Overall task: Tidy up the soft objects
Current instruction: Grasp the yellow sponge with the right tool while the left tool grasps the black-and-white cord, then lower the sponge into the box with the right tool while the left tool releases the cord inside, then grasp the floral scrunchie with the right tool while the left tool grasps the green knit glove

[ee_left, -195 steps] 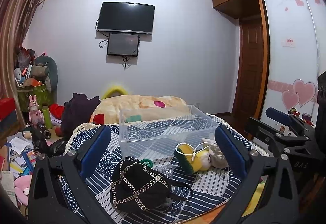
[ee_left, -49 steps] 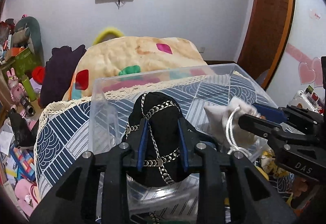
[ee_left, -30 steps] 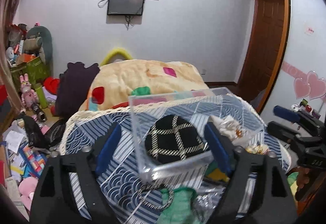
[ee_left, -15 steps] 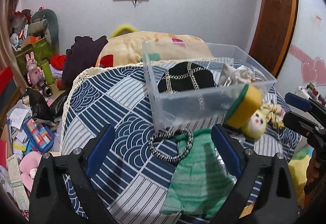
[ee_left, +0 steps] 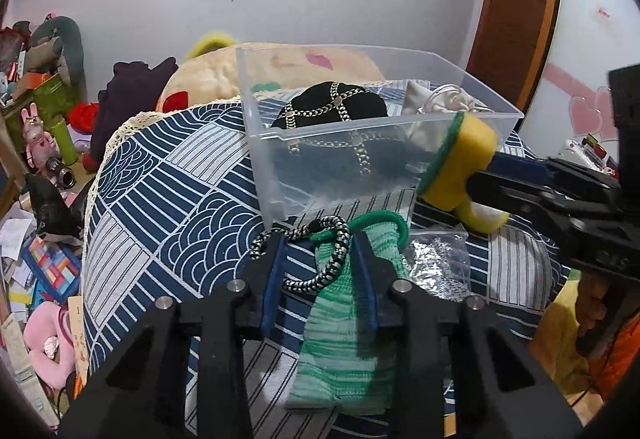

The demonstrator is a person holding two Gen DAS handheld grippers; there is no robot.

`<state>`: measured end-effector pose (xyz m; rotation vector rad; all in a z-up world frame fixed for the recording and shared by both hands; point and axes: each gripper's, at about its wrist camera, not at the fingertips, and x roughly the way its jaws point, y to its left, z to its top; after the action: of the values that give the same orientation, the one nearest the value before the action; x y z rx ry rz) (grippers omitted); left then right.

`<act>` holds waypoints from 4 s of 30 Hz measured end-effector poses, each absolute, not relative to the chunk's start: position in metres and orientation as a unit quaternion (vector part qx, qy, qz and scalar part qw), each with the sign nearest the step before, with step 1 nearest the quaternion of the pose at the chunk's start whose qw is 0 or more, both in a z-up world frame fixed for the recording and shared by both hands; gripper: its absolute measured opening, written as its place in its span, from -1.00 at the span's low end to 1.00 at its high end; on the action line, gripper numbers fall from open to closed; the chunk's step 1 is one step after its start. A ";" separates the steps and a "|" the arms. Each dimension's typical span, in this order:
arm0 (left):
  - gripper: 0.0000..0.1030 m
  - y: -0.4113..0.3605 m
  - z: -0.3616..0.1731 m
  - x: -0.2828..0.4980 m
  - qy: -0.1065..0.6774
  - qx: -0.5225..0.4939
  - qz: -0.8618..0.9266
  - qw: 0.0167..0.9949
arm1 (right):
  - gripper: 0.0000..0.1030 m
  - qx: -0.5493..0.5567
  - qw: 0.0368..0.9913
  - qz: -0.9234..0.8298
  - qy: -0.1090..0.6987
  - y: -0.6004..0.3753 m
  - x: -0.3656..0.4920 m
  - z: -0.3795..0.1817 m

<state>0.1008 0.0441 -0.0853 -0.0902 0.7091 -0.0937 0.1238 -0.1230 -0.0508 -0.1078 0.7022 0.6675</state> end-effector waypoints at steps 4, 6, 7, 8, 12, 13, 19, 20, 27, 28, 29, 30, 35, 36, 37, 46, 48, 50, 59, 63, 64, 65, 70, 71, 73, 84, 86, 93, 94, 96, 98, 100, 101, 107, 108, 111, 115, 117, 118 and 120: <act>-0.75 0.042 -0.087 0.100 0.343 -0.040 -0.054 0.937 | -0.28 -0.048 0.884 0.319 0.339 -0.120 0.127 -0.054; -0.79 0.040 -0.088 0.100 0.343 -0.037 -0.056 0.937 | -0.31 -0.042 0.882 0.324 0.339 -0.121 0.127 -0.054; -0.82 0.040 -0.088 0.100 0.341 -0.036 -0.054 0.938 | -0.35 -0.039 0.883 0.325 0.336 -0.121 0.125 -0.054; -0.85 0.040 -0.089 0.099 0.340 -0.036 -0.053 0.938 | -0.38 -0.037 0.882 0.328 0.335 -0.121 0.124 -0.054; -0.88 0.044 -0.087 0.094 0.336 -0.048 -0.053 0.939 | -0.44 -0.037 0.884 0.333 0.327 -0.123 0.119 -0.051; -0.88 0.045 -0.084 0.091 0.333 -0.051 -0.053 0.940 | -0.45 -0.036 0.884 0.336 0.323 -0.124 0.116 -0.048; -0.88 0.049 -0.063 0.075 0.302 -0.054 -0.053 0.950 | -0.45 -0.040 0.894 0.338 0.290 -0.130 0.101 -0.028; -0.88 0.049 -0.058 0.073 0.294 -0.055 -0.052 0.953 | -0.45 -0.038 0.895 0.339 0.286 -0.131 0.100 -0.025; -0.88 0.046 -0.022 0.062 0.242 -0.047 -0.058 0.967 | -0.45 -0.021 0.911 0.328 0.250 -0.149 0.095 0.001; -0.88 0.044 -0.017 0.062 0.234 -0.040 -0.058 0.970 | -0.45 -0.021 0.914 0.324 0.242 -0.151 0.096 0.005; -0.88 0.043 -0.012 0.063 0.226 -0.034 -0.055 0.972 | -0.45 -0.021 0.916 0.321 0.239 -0.152 0.095 0.007; -0.88 0.043 -0.007 0.064 0.221 -0.032 -0.054 0.973 | -0.45 -0.021 0.919 0.316 0.234 -0.153 0.096 0.010; -0.88 0.044 0.008 0.081 0.209 -0.035 -0.060 0.975 | -0.45 -0.022 0.929 0.293 0.223 -0.157 0.109 0.018; -0.88 0.044 0.009 0.084 0.209 -0.035 -0.062 0.975 | -0.45 -0.020 0.930 0.291 0.223 -0.157 0.113 0.018; -0.88 0.044 0.010 0.088 0.208 -0.035 -0.062 0.976 | -0.45 -0.019 0.931 0.288 0.225 -0.157 0.117 0.018; -0.88 0.039 -0.003 0.131 0.228 -0.040 -0.067 0.971 | -0.45 0.016 0.919 0.295 0.263 -0.159 0.144 0.003; -0.88 0.038 -0.009 0.142 0.241 -0.048 -0.075 0.966 | -0.45 0.023 0.913 0.302 0.272 -0.156 0.149 0.000; -0.88 0.038 -0.016 0.153 0.257 -0.053 -0.079 0.962 | -0.45 0.026 0.908 0.309 0.282 -0.151 0.152 -0.005; -0.88 0.029 -0.040 0.179 0.293 -0.060 -0.091 0.950 | -0.45 0.002 0.894 0.313 0.322 -0.131 0.164 -0.025; -0.88 0.027 -0.047 0.186 0.314 -0.064 -0.096 0.942 | -0.44 -0.004 0.891 0.310 0.332 -0.131 0.166 -0.030; -0.88 0.027 -0.048 0.186 0.317 -0.065 -0.096 0.941 | -0.42 -0.007 0.890 0.309 0.334 -0.131 0.166 -0.030; -0.88 0.026 -0.048 0.185 0.315 -0.064 -0.094 0.942 | -0.40 -0.009 0.889 0.311 0.336 -0.129 0.165 -0.029; -0.79 0.028 -0.047 0.179 0.312 -0.069 -0.092 0.943 | -0.39 -0.013 0.890 0.310 0.334 -0.131 0.162 -0.026; -0.75 0.030 -0.047 0.178 0.313 -0.072 -0.093 0.943 | -0.38 -0.014 0.891 0.309 0.333 -0.132 0.162 -0.027; -0.69 0.032 -0.045 0.175 0.313 -0.075 -0.093 0.942 | -0.31 -0.015 0.891 0.308 0.332 -0.135 0.161 -0.025; -0.45 0.040 -0.025 0.144 0.283 -0.087 -0.089 0.951 | -0.07 -0.008 0.902 0.301 0.310 -0.158 0.150 -0.009; -0.40 0.040 -0.019 0.136 0.272 -0.085 -0.087 0.954 | -0.07 -0.007 0.906 0.297 0.301 -0.164 0.146 -0.003; 0.12 0.039 -0.006 0.109 0.244 -0.072 -0.075 0.964 | 0.20 -0.003 0.921 0.278 0.274 -0.188 0.132 0.008; 0.17 0.038 -0.007 0.105 0.244 -0.070 -0.072 0.964 | 0.21 -0.003 0.923 0.272 0.274 -0.192 0.130 0.007; 0.22 0.038 -0.011 0.101 0.249 -0.071 -0.070 0.964 | 0.21 -0.001 0.924 0.265 0.277 -0.199 0.127 0.004; 0.22 0.037 -0.018 0.097 0.257 -0.073 -0.070 0.961 | 0.21 0.008 0.923 0.260 0.283 -0.206 0.125 0.000; 0.22 0.035 -0.027 0.094 0.268 -0.069 -0.070 0.958 | 0.21 0.015 0.923 0.250 0.292 -0.215 0.124 -0.007; 0.22 0.035 -0.033 0.093 0.275 -0.069 -0.069 0.957 | 0.21 0.016 0.923 0.241 0.299 -0.219 0.123 -0.012; 0.22 0.035 -0.066 0.085 0.315 -0.079 -0.056 0.944 | 0.21 0.016 0.915 0.216 0.341 -0.229 0.124 -0.042; 0.22 0.037 -0.071 0.084 0.319 -0.085 -0.054 0.942 | 0.21 0.013 0.913 0.214 0.346 -0.229 0.124 -0.046; 0.22 0.041 -0.082 0.080 0.332 -0.097 -0.053 0.937 | 0.21 0.010 0.910 0.207 0.358 -0.229 0.125 -0.056; 0.22 0.045 -0.093 0.074 0.338 -0.097 -0.044 0.935 | 0.21 -0.024 0.915 0.182 0.359 -0.224 0.121 -0.063; 0.22 0.048 -0.096 0.072 0.340 -0.102 -0.042 0.934 | 0.21 -0.039 0.917 0.171 0.357 -0.223 0.117 -0.065; 0.22 0.049 -0.099 0.070 0.342 -0.105 -0.042 0.933 | 0.21 -0.044 0.920 0.163 0.353 -0.224 0.115 -0.065; 0.16 0.052 -0.103 0.069 0.343 -0.113 -0.042 0.932 | 0.21 -0.049 0.926 0.151 0.344 -0.226 0.112 -0.064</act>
<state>0.0694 0.0521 -0.1030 -0.2306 0.7011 -0.0861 0.1117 -0.2258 -0.0642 -0.1007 0.7049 0.3088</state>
